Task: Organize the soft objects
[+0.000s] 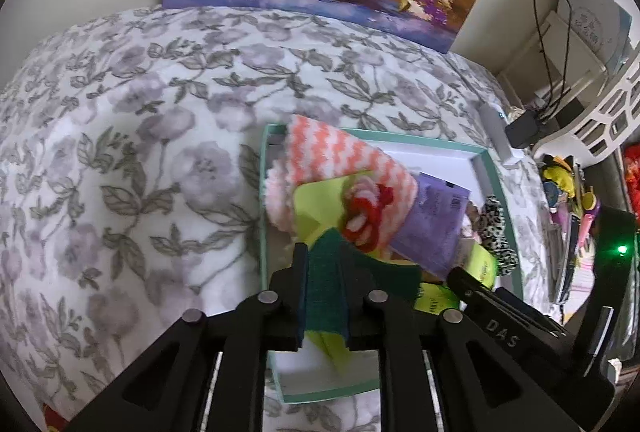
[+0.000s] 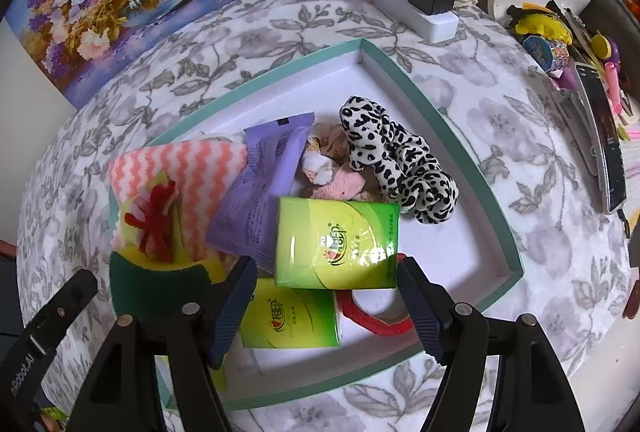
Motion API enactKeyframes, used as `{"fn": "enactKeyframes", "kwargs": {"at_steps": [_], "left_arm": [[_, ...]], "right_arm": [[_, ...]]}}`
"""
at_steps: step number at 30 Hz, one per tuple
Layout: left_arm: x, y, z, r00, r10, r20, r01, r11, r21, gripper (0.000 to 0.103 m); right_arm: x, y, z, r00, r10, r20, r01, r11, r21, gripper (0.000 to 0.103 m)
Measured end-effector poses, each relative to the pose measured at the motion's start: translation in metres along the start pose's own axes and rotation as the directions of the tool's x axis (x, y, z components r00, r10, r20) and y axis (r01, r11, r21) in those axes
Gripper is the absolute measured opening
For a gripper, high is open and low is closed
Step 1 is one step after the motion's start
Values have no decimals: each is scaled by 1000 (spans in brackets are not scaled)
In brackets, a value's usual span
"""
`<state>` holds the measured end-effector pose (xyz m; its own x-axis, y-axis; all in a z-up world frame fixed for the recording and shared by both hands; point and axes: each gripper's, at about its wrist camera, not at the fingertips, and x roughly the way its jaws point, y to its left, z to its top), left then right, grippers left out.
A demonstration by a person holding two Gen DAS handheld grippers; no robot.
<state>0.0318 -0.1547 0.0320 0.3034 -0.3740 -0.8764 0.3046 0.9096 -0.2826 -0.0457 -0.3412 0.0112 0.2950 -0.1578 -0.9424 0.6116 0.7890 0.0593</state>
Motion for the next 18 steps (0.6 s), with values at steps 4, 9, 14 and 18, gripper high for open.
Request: {"fn": "enactKeyframes", "kwargs": {"at_steps": [4,9,14,18], "left_arm": [[0,12,-1,999,47,-4,-47,999,-21,41],[5,29,-4,993,116,-18,-117,992,-47,67],[8,47,-9,985,174,-23,-175,982,-75,94],[11,56,-12,972,234,-31,-235,970,-61,96]], "right_arm": [[-2,0,-4,1000,-5,-5,5,1000,-9,77],[-7,0,-7,1000,-15,4,15,1000,-12,99],[-11,3,-12,1000,-15,11,15,1000,-18,103],[-12,8,-19,1000,-19,8,19,999,-31,103]]}}
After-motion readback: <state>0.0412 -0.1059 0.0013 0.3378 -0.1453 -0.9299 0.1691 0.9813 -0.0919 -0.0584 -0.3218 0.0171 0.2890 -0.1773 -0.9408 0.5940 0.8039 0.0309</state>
